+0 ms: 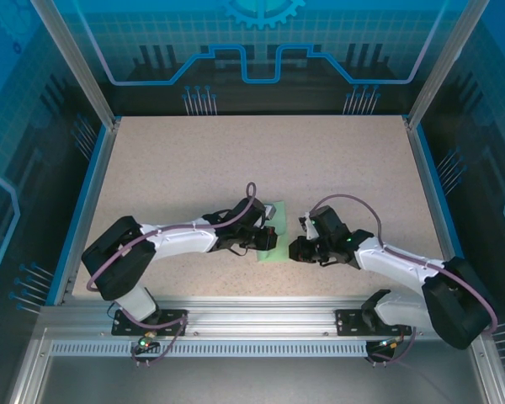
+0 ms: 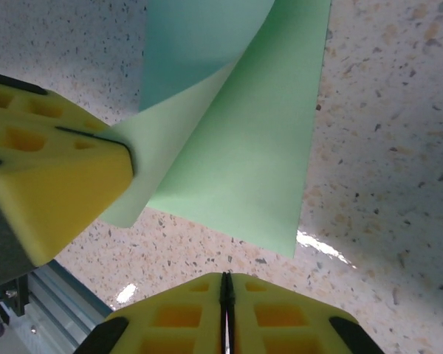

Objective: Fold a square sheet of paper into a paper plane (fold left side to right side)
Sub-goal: Fold the triangle a second time at the center of the table.

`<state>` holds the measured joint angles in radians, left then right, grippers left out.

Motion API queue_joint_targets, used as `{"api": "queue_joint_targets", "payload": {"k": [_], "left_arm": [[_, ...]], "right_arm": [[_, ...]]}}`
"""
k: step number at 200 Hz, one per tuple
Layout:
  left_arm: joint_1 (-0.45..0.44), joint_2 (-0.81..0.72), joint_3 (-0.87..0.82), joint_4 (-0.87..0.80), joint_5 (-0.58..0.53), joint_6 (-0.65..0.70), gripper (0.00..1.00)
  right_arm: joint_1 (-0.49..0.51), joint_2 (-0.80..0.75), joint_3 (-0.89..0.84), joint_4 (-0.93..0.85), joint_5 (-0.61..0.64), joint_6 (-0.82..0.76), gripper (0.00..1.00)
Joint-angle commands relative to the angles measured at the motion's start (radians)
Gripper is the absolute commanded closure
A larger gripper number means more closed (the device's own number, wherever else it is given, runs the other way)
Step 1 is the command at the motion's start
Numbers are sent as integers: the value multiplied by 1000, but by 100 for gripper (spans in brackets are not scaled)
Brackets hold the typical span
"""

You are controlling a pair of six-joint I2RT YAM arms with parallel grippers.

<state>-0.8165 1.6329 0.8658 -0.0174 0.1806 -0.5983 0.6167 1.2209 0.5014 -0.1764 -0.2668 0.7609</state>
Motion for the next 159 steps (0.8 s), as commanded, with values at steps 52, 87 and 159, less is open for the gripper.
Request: {"api": "queue_joint_targets", "payload": {"k": [52,87,159], "left_arm": [[37,-31,-26,-11,0,-2,95],[39,-33,-21,-50,-30,27,95],[49,-16,-8,-83,-81,61,95]], "right_arm": [[72,123,40,46,86,51,95],[80,158,54,16,109,51,96],[88,210,81,-43,137,40,96]]}}
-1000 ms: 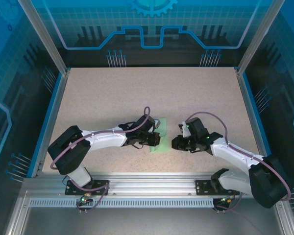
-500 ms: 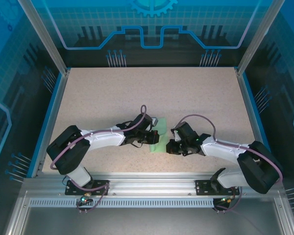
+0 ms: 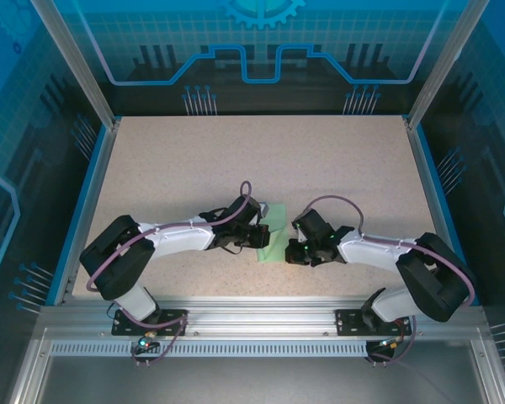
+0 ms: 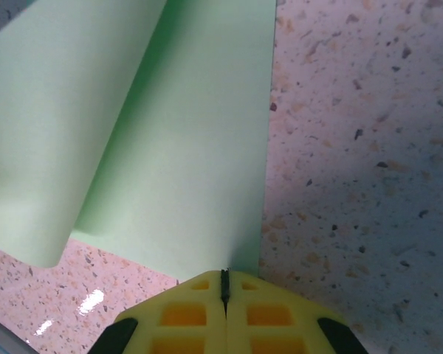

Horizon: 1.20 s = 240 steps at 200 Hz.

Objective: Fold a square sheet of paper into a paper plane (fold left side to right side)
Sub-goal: Fold the triangle a second time at the center of the table.

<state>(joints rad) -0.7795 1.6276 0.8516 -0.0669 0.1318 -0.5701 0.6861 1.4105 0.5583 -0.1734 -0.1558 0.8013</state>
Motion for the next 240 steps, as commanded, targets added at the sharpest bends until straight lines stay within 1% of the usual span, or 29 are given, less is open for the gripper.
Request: {"api": "queue_joint_targets", "payload": {"k": [1,51,120,240], "left_arm": [[12,-10,7,-34,-31,33,94],[24,1,6,-31,-42,48,94],[43,50,51,-85,-70,105,94],[61,133,112,-104,-65,151,94]], "right_arm": [[20,20,25,-48,27,0,96],[24,36,20,-84,40,-7,96],[24,36,23,-95,39,-15,96],[24,33,17,-110,42,-21,96]]}}
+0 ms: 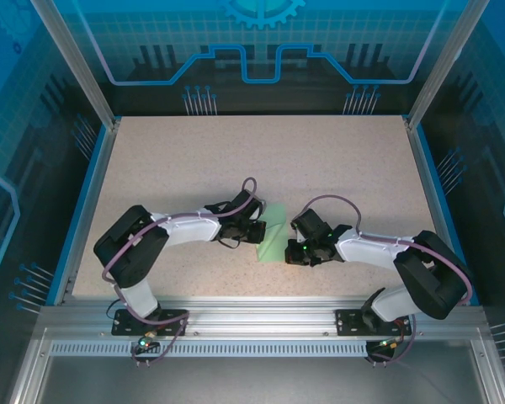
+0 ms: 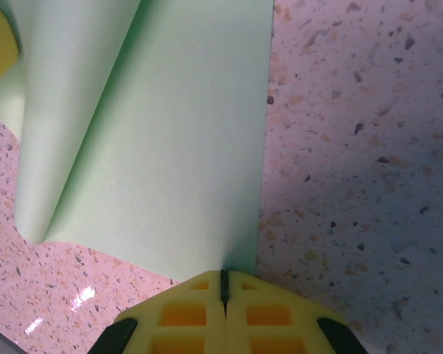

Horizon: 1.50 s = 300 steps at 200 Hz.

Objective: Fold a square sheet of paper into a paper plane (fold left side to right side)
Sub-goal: Fold the triangle a second time at the center of the table.

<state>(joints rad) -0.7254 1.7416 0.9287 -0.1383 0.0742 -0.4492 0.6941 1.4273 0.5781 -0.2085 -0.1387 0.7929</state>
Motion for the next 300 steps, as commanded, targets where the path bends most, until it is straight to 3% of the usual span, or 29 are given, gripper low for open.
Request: {"api": "queue_joint_targets", "payload": {"k": [1,300], "left_arm": [[7,19,35,-34,-8,31,94],[9,83,71,-30,56,142,91]], "right_arm": [[16,16,-3,-75,24,-13,96],[16,-2,-19,-98,48,-9,96]]}}
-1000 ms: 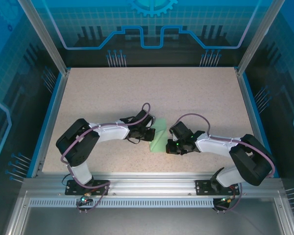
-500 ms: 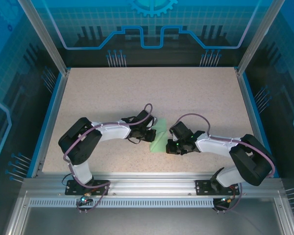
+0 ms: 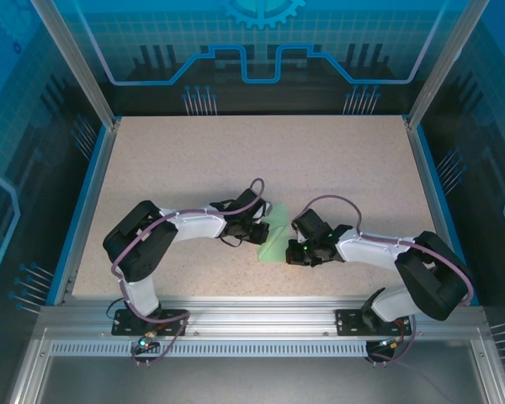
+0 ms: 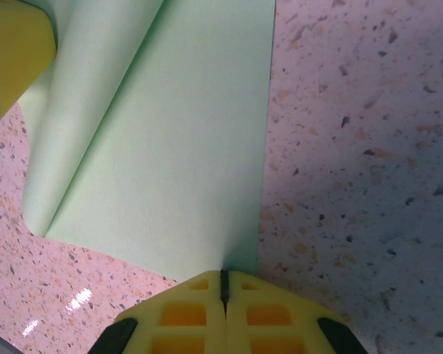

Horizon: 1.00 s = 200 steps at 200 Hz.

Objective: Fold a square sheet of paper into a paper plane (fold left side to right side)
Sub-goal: Fold the triangle a second time at the center of the table.

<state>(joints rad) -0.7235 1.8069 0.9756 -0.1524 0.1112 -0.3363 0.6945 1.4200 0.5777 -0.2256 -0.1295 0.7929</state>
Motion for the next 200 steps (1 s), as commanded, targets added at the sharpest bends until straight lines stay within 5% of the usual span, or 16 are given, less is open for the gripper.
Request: {"api": "queue_joint_targets", "payload": {"k": [1,200], "left_arm": [[7,17,25,-16,19,29,91],[7,-18,-20,45,42,57,90]], "right_arm": [[16,5,-18,-81,39,-9,96],[16,33,-6,-70,28,-11,96]]}}
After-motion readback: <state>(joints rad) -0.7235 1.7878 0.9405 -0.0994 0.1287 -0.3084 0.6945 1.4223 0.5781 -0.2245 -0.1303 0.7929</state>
